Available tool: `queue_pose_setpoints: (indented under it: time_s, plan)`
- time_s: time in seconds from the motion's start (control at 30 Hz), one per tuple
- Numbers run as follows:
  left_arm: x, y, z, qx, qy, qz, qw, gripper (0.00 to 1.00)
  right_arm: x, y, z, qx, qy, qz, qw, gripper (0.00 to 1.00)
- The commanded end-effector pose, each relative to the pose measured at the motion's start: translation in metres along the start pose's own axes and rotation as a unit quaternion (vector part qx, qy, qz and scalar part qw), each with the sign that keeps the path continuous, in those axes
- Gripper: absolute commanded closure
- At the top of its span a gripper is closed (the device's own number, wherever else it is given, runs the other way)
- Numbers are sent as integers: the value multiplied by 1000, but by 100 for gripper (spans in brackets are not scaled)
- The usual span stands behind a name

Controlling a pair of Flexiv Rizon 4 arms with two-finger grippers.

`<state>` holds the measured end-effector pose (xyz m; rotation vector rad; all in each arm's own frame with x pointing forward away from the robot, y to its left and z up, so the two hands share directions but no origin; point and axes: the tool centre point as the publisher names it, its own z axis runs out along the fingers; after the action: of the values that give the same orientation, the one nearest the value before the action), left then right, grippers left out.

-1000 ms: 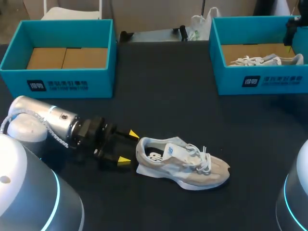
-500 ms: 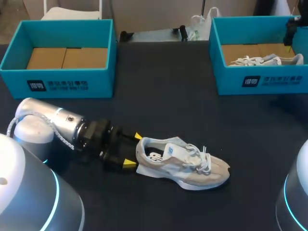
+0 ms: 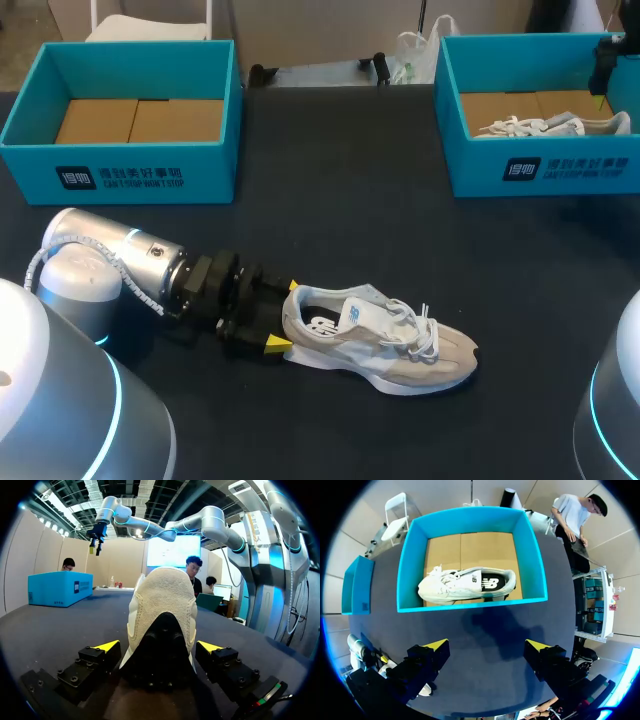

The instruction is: Take the shoe out of the shoebox, open the shoe tongue, remove and reinsert the insole, then place the shoe into the shoebox

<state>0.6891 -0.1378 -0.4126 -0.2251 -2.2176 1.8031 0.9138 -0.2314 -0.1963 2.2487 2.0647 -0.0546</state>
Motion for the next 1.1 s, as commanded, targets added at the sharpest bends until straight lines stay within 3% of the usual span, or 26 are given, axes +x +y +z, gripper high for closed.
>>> queue_pose_setpoints:
  time_s: [0.03,1.1]
  plan:
    - [-4,2,6,0,1,-1,1000,0,0,-1,0,-1,0,1,1000,0]
    - [0,-2,37,7,32,7,999,0,0,-1,0,-1,0,1,1000,0]
